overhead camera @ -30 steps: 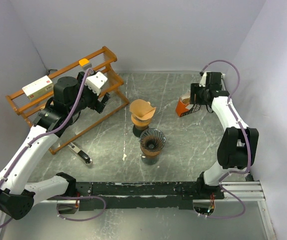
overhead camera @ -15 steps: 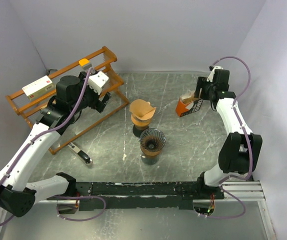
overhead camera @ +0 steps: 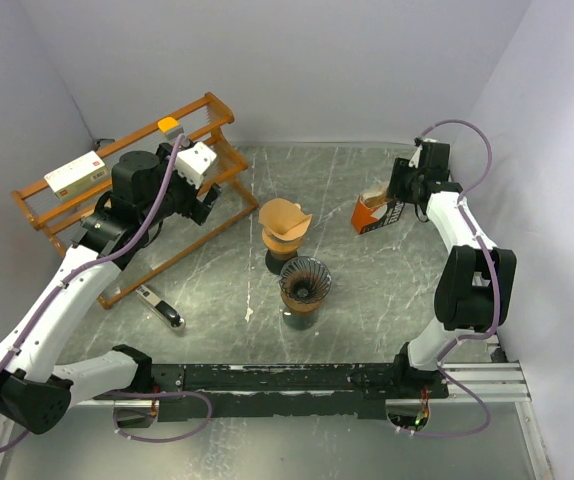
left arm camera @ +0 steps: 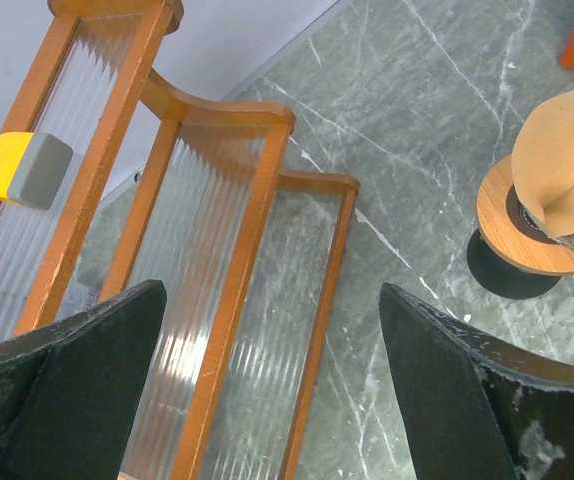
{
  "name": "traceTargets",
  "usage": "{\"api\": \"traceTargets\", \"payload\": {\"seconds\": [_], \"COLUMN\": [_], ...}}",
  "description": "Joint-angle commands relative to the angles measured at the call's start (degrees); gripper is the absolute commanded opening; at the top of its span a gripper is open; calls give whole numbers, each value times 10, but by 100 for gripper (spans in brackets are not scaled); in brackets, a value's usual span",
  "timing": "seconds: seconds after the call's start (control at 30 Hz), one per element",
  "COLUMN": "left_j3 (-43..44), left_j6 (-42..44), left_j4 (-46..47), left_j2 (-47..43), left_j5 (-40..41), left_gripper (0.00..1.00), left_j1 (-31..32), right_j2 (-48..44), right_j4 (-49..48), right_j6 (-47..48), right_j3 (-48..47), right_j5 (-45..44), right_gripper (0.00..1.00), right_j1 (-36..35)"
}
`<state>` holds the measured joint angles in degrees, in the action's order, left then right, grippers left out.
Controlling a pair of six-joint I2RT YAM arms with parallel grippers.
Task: Place the coffee filter in the dripper
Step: Adjust the coffee filter holder at the center of the board.
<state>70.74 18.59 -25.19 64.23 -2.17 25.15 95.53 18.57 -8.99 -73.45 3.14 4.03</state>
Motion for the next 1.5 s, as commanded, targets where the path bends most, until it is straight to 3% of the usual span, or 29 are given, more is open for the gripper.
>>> {"api": "traceTargets", "payload": {"seconds": [0.0, 0.23, 0.63, 1.03, 1.23, 1.47], "left_j3": [-5, -13, -13, -16, -19, -17], "left_j6": [0, 1, 1, 1, 2, 0], "left_j4": [19, 24, 19, 19, 20, 19], "left_j2": [-2, -1, -8, -10, -6, -2], "left_j5": [-9, -11, -23, -26, -28, -31], "left_gripper": [100, 100, 100, 100, 99, 99], "left_j1": [-7, -7, -7, -10, -13, -15], "right_j2": [4, 8, -57, -13, 0, 10], "right_j4": [-17, -11, -20, -22, -24, -8], "right_j6": [-1, 1, 6, -6, -7, 10], "right_j3": [-4, 1, 41, 38, 37, 2], "right_j5": [-6, -8, -31, -14, -7, -4], "right_gripper": [54, 48, 56, 56, 46, 28], "right_j1": [3, 3, 3, 3, 3, 3]}}
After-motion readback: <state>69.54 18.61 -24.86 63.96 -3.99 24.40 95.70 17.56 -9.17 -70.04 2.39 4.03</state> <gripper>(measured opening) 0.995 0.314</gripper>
